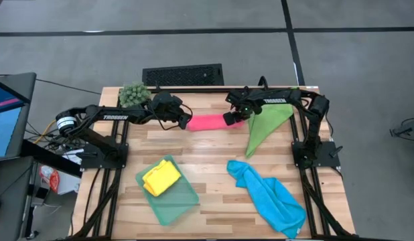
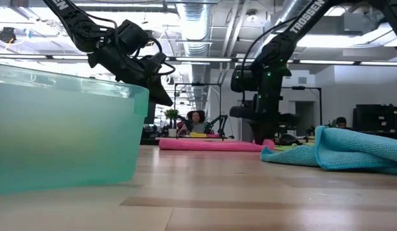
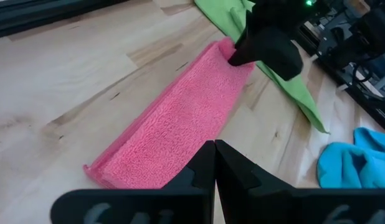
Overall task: Fold microfiber towels
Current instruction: Fold the pink towel
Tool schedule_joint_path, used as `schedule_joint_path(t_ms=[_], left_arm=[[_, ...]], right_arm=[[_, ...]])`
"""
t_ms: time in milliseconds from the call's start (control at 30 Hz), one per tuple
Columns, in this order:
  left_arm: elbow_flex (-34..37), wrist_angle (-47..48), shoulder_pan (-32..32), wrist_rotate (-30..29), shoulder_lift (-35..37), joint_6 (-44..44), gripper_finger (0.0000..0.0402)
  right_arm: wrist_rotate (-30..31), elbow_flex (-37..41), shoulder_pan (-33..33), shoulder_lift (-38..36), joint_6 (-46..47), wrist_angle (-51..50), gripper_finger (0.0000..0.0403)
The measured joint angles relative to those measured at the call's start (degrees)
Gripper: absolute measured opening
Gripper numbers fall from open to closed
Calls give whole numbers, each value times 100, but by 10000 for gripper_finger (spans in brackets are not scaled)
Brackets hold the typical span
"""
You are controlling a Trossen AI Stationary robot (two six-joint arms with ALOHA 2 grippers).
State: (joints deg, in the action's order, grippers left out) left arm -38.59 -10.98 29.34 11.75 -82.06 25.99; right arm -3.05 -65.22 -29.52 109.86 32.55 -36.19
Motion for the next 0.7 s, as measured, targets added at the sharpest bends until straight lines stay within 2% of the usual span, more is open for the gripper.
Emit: schedule_joint_path(t_ms=[133,333,467,700], left_arm=[[0,0,2,2,0,0,0],[0,26,2,91,-1,-52,0],[0,178,0,102,-54,-130,0],[0,258,-59,167,-61,-106,0]], right_arm=[[-5,-13,5,-172,-8,-41,14],[-109,-6,-51,-920,281,-228,23],[-48,6,-17,-1228,435,-121,14],[-171,5,270,-1064,768,448,21]])
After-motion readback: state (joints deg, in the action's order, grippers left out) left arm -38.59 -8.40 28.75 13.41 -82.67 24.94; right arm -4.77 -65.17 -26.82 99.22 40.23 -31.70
